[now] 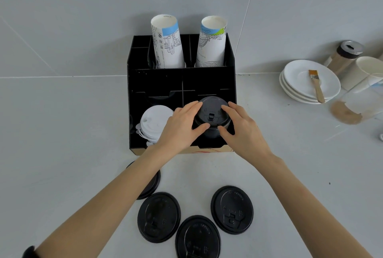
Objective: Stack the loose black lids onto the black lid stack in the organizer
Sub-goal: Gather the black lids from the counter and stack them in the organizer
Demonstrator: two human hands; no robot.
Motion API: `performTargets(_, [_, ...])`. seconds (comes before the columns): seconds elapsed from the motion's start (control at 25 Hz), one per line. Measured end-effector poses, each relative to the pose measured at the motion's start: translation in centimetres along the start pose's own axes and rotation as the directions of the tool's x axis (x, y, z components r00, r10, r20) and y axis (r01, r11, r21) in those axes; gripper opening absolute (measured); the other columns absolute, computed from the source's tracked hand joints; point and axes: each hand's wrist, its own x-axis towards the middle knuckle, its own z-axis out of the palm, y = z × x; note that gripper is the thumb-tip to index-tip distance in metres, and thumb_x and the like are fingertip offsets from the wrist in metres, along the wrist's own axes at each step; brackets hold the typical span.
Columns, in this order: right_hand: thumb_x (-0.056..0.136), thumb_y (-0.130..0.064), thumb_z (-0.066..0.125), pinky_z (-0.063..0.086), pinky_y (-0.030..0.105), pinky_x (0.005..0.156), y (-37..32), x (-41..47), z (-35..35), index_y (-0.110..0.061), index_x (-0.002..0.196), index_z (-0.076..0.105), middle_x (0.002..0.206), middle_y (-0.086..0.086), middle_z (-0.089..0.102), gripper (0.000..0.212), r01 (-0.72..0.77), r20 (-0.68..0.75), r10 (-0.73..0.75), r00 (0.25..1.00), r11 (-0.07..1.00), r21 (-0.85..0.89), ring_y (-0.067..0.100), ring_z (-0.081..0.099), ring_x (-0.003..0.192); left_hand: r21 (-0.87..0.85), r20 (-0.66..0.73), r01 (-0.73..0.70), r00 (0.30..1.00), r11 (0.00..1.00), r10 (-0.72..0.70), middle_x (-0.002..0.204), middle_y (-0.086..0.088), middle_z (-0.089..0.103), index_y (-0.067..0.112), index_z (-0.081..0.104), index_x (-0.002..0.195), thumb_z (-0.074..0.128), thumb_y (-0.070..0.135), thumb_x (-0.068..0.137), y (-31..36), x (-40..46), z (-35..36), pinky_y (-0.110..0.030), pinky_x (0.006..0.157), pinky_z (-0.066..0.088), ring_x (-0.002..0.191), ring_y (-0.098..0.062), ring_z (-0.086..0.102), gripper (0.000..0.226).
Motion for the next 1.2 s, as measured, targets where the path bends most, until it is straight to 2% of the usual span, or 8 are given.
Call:
performTargets(0.16, [0.087, -0.018, 0.052, 0.036, 0.037, 0.104, -0.2, -1.2, -0.4, -0.015, 0.135, 0.031, 0.149, 0.005, 0.027, 0.053, 0.004, -0.038, -0.003, 0.999, 0.999, 0.038, 0.024, 0.034, 0.132, -0.015, 0.003, 0.024, 1.0, 1.0, -0.024, 0.152, -0.007, 0.018, 0.017, 0.021, 0.137, 0.053, 0.03, 0.086, 0.2, -1.0, -0.5, -0.043, 0.108, 0.028, 0.135, -0.028, 0.024, 0.061])
performTargets(0.36, [0.087, -0.02, 0.053, 0.035, 0.031, 0.102, 0.0, -4.4, -0.5, -0.018, 0.134, 0.031, 0.147, 0.001, 0.031, 0.052, 0.003, -0.046, 0.0, 0.999, 0.998, 0.058, 0.019, 0.037, 0.13, 0.007, -0.013, -0.038, 0.999, 0.999, 0.038, 0.14, -0.009, 0.036, 0.014, 0.023, 0.136, 0.051, 0.028, 0.087, 0.7, -4.1, -0.3, -0.039, 0.101, 0.037, 0.124, -0.025, 0.038, 0.058])
performTargets(0.48, [0.087, -0.021, 0.052, 0.032, 0.026, 0.099, 0.7, -6.9, -0.2, -0.02, 0.135, 0.031, 0.145, -0.001, 0.033, 0.052, -0.015, -0.018, 0.016, 1.0, 0.998, 0.056, 0.018, 0.039, 0.127, -0.015, 0.058, -0.068, 0.996, 0.998, 0.069, 0.138, -0.01, 0.039, 0.015, 0.026, 0.135, 0.052, 0.028, 0.087, 1.0, -6.3, 0.8, -0.036, 0.102, 0.035, 0.123, -0.023, 0.04, 0.056])
performTargets(0.64, [0.087, -0.022, 0.053, 0.03, 0.025, 0.102, 2.0, -10.5, 0.5, -0.019, 0.134, 0.032, 0.145, -0.001, 0.033, 0.052, -0.074, 0.021, 0.073, 0.997, 0.996, 0.057, 0.018, 0.036, 0.13, -0.068, 0.185, -0.089, 0.978, 0.994, 0.1, 0.14, -0.005, 0.038, 0.02, 0.028, 0.134, 0.053, 0.029, 0.086, 1.3, -9.1, 2.8, -0.034, 0.104, 0.032, 0.125, -0.021, 0.038, 0.055])
performTargets(0.76, [0.086, -0.025, 0.055, 0.027, 0.022, 0.101, 3.1, -13.3, 1.5, -0.021, 0.134, 0.032, 0.145, -0.003, 0.033, 0.054, -0.104, 0.073, 0.098, 0.992, 0.991, 0.081, 0.015, 0.035, 0.13, 0.032, 0.31, -0.116, 0.945, 0.993, 0.101, 0.145, -0.003, 0.03, 0.02, 0.021, 0.137, 0.052, 0.035, 0.085, 1.5, -10.7, 4.5, -0.038, 0.108, 0.029, 0.13, -0.021, 0.03, 0.062])
performTargets(0.88, [0.083, -0.029, 0.059, 0.029, 0.025, 0.104, 3.9, -15.4, 2.3, -0.024, 0.135, 0.03, 0.146, -0.005, 0.029, 0.06, -0.13, 0.153, 0.116, 0.981, 0.988, 0.085, 0.014, 0.034, 0.131, 0.082, 0.403, -0.156, 0.909, 0.984, 0.11, 0.148, -0.003, 0.026, 0.021, 0.016, 0.138, 0.053, 0.039, 0.084, 1.8, -11.7, 5.8, -0.039, 0.108, 0.028, 0.132, -0.023, 0.026, 0.067])
performTargets(1.0, [0.08, -0.027, 0.062, 0.029, 0.025, 0.106, 4.5, -16.6, 3.0, -0.023, 0.135, 0.029, 0.146, -0.004, 0.029, 0.064, -0.142, 0.205, 0.125, 0.971, 0.987, 0.069, 0.015, 0.034, 0.131, 0.076, 0.452, -0.174, 0.884, 0.982, 0.122, 0.148, -0.005, 0.026, 0.02, 0.016, 0.138, 0.054, 0.037, 0.084, 2.1, -12.3, 6.7, -0.042, 0.109, 0.028, 0.132, -0.025, 0.027, 0.068])
performTargets(1.2, [0.08, -0.019, 0.062, 0.027, 0.014, 0.098, 4.7, -17.2, 3.9, -0.018, 0.133, 0.033, 0.144, -0.005, 0.032, 0.06, -0.137, 0.162, 0.119, 0.98, 0.985, 0.105, 0.012, 0.037, 0.128, 0.089, 0.458, -0.182, 0.881, 0.979, 0.122, 0.146, -0.006, 0.025, 0.019, 0.015, 0.138, 0.054, 0.03, 0.084, 2.3, -12.8, 7.8, -0.041, 0.109, 0.029, 0.13, -0.026, 0.027, 0.067])
